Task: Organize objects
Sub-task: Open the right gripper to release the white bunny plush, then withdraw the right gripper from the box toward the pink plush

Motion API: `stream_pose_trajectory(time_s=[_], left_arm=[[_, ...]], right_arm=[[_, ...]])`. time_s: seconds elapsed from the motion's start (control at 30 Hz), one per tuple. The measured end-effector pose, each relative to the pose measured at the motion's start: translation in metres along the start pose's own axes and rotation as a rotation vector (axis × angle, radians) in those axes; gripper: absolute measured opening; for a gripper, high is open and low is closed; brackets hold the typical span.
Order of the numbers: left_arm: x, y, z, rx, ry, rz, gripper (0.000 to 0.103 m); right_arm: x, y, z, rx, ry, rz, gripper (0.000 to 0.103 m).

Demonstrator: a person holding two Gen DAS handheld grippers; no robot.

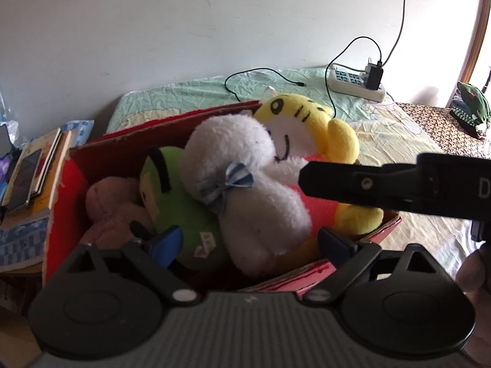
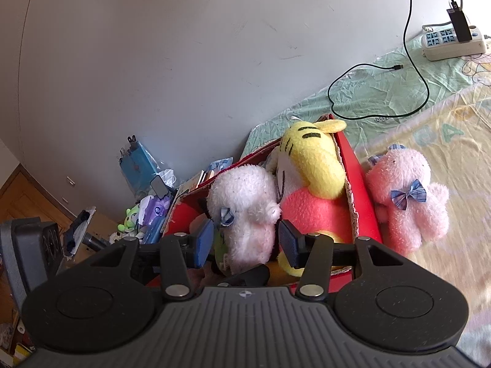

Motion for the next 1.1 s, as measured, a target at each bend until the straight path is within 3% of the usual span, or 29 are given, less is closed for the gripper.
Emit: stream_pose_trajectory(time_s=[0.43, 0.57, 0.83, 1.1], left_arm=[[-0.009, 0.019, -0.012, 0.086, 0.02, 0.003, 0.096], [-0.014, 0.024, -0.015, 0.113, 0.02, 0.006, 0.102], [-0.031, 0.021, -0.021, 0.127, 0.045, -0.04, 0.102], [-0.037, 0.03, -0.016, 0.162, 0.023, -0.008, 0.102]], right_arm=[[-0.021, 0.002, -0.007, -0.003, 0.032, -0.03, 0.052], [-0.027, 0.001, -0.009, 0.0, 0.034, -0.037, 0.052], [-0.036, 0.004, -0.017, 0.048, 0.017, -0.06, 0.051], [-0.053, 0.006, -0.02, 0.049, 0.047, -0.101, 0.051]])
Point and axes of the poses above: each gripper's, at about its wrist camera, not at the fingertips, and y roughly against the way its jaws point, z to its right, x to its top, the point moved 10 cm from there along -y, roughly the way its jaws point, and after that the axes turned 2 degrees about -z, right-handed, at the moved point
